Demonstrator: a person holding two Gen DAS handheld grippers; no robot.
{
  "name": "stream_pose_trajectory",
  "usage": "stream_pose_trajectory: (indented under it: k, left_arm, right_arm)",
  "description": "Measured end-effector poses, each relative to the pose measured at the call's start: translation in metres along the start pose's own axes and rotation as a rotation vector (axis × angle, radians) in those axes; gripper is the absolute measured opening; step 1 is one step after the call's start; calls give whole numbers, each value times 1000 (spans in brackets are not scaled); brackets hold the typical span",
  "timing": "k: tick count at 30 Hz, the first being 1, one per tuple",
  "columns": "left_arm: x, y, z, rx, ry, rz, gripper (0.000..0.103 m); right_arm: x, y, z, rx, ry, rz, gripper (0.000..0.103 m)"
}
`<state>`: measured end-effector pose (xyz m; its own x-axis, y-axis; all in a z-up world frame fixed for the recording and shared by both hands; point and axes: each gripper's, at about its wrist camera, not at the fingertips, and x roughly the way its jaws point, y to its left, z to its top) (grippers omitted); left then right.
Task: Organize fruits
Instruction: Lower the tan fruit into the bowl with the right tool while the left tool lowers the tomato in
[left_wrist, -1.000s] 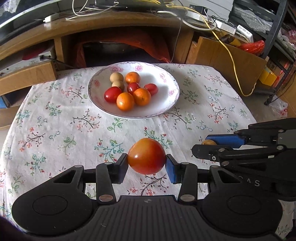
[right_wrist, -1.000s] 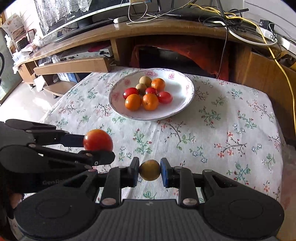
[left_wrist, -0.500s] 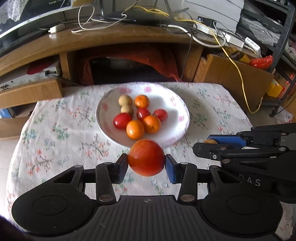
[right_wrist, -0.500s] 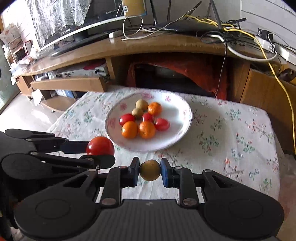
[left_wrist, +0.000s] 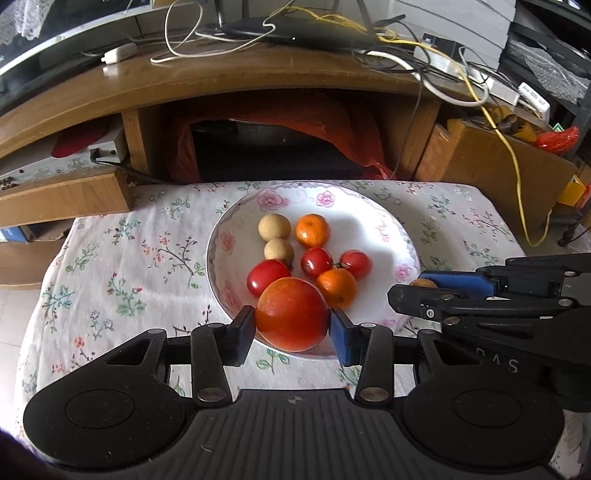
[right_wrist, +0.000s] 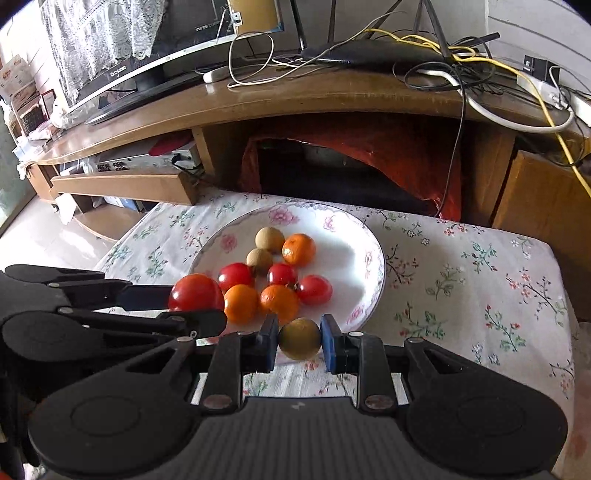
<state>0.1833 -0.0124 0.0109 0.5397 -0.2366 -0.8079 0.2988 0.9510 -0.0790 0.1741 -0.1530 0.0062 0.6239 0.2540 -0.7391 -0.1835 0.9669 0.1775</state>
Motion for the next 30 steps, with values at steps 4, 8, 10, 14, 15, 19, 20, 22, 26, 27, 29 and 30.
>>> stream_pose_trajectory:
  k: [4,8,10,14,15,19,20,22,26,27,29,30]
  left_arm:
    - [8,3,2,-1,3,13,50]
    - [13,6,9,-6,0,16,50]
    - [16,6,11,-7,-2,18,50]
    - [23,5,14,-1,-11,22,50]
    - [24,5,16,-3,-12,20,50]
    - [27,4,20,1,-18,26,50]
    - [28,4,20,3,-20,27,50]
    - [28,3,21,5,-23,30,50]
    - [29,3,22,4,-25,34,50]
    - [29,3,23,4,-25,34,50]
    - [29,3,23,4,-26,38,51]
    - [30,4,23,6,-25,40,52]
  right_arm:
    - [12,-3,3,5,5,10,19]
    - [19,-7,7,16,-2,21,19]
    - [22,-9,10,20,-6,25,19]
    - [29,-13,11,29,-10,23,19]
    - [30,-15,12,35,-14,23,19]
    - [34,-19,16,39,-22,15,19]
    - [35,-19,16,40,-24,16,19]
    - [36,-21,16,45,-27,15,20]
    - [41,-24,17,54,-28,15,20]
    - [42,-24,17,57,-25,16,20]
    - [44,-24,17,60,-26,17,20]
    - [45,-24,17,61,-27,18,20]
